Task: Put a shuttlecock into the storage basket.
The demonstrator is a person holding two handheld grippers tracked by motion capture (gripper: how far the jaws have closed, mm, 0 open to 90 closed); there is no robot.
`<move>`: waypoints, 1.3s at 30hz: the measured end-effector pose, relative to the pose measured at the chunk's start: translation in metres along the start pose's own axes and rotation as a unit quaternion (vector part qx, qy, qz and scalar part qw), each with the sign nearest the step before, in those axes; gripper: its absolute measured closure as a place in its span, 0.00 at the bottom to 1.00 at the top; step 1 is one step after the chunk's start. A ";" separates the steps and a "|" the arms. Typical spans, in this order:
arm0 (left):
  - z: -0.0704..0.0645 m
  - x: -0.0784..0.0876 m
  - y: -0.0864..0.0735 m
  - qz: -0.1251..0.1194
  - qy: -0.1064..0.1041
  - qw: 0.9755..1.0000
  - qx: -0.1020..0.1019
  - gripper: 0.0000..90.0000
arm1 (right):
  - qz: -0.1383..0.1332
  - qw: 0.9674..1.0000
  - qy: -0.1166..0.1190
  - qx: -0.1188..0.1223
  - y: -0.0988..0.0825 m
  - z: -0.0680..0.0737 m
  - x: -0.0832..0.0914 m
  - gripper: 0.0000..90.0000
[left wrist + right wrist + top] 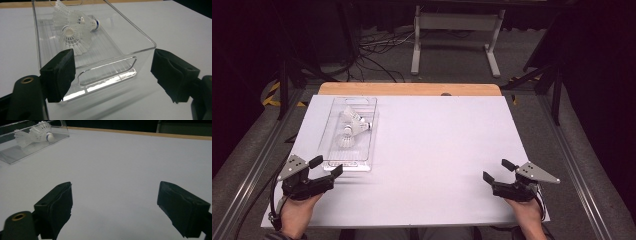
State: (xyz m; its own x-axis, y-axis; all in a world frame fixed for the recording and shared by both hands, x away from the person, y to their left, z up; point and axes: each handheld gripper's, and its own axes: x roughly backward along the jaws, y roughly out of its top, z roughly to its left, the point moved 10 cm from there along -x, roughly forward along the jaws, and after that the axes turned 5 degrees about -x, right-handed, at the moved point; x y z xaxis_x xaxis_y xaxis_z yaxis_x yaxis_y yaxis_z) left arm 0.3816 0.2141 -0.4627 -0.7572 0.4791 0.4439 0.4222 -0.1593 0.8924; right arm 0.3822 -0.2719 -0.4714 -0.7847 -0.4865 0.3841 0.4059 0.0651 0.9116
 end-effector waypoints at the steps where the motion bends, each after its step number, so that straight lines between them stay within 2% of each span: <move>1: 0.000 0.000 -0.001 0.000 -0.001 1.000 0.002 0.23 | 0.000 1.000 0.000 0.000 0.000 0.000 0.000 0.15; 15: 0.001 0.000 -0.006 -0.002 -0.009 1.000 0.005 0.23 | -0.001 1.000 -0.002 -0.001 0.000 0.000 0.001 0.15; 18: 0.001 0.001 -0.007 -0.002 -0.016 1.000 0.008 0.23 | 0.000 1.000 -0.002 0.000 0.000 0.000 0.001 0.15; 31: 0.000 0.000 -0.010 -0.004 -0.023 1.000 0.019 0.23 | -0.001 1.000 -0.003 0.000 0.000 -0.001 0.001 0.15; 39: -0.001 -0.001 -0.013 0.003 -0.023 1.000 0.018 0.23 | -0.001 1.000 -0.003 -0.001 0.000 -0.001 0.001 0.15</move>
State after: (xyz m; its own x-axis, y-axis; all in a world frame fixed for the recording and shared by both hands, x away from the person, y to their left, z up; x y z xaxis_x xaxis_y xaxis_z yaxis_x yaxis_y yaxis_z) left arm 0.3766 0.2151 -0.4748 -0.7315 0.5172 0.4444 0.4447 -0.1323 0.8859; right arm 0.3817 -0.2730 -0.4709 -0.7888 -0.4809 0.3829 0.4045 0.0629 0.9124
